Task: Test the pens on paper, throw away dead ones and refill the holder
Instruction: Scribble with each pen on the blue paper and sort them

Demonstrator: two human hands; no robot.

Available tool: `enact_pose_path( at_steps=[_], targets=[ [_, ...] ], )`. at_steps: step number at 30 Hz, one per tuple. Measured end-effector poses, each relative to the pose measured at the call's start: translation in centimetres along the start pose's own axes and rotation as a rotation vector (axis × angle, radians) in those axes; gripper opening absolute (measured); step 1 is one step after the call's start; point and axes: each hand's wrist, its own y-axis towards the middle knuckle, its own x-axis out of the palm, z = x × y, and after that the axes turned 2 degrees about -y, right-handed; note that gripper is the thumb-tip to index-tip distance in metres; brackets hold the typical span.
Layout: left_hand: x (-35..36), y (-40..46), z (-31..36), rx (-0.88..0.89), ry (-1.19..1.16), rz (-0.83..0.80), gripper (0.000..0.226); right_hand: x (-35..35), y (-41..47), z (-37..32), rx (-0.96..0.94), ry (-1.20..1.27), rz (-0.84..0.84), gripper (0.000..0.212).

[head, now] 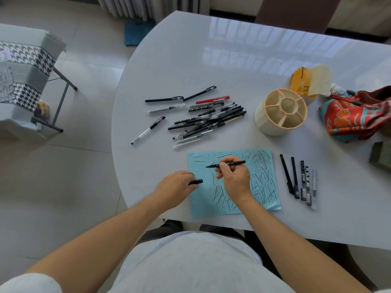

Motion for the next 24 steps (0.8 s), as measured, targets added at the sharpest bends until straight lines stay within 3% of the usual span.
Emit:
enact_pose_path(
  at_steps=[4,10,15,18,24],
  targets=[
    [0.0,-0.1,0.3,-0.05,-0.096,0.055,0.028,-1.1,-1.2,-0.3,0.053,0.201,-0.053,0.013],
    [-0.1,0.1,1.4,-0.065,-0.135,0.034,0.023,-1.5,-1.9,-0.1,0.089,0.239,-0.117,0.01],
    [-0.5,0.8,3.3,-0.085,-0.037,-0.048,0.022,-1.0,-2.8,0.7,0.175,0.184,-0.263,0.012],
    [-0.3,1.4,4.2,-0.068,0.007,-0.086,0.024,-1.6,-3.2,1.1,0.177,0.136,-0.237,0.016],
    [0.9,2.7,5.8,-0.037,-0.124,-0.127,0.028,-6.4,-0.9,0.6,0.167,-0.012,-0.227,0.018]
  ],
)
